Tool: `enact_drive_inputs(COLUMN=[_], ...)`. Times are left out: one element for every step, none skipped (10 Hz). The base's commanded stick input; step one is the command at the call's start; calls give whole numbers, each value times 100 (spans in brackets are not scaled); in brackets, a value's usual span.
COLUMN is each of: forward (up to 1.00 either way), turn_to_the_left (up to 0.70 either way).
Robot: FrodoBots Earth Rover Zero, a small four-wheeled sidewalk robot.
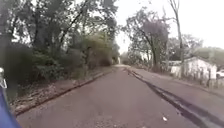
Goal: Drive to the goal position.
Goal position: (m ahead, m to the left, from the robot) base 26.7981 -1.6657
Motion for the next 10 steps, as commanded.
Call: enact_drive_inputs(forward=[70, 70, 70, 70, 70, 70, 70, 70, 70, 70], turn_to_the_left=[1, 0, 0, 1, -1, 0, 1, 0, 1, 0])
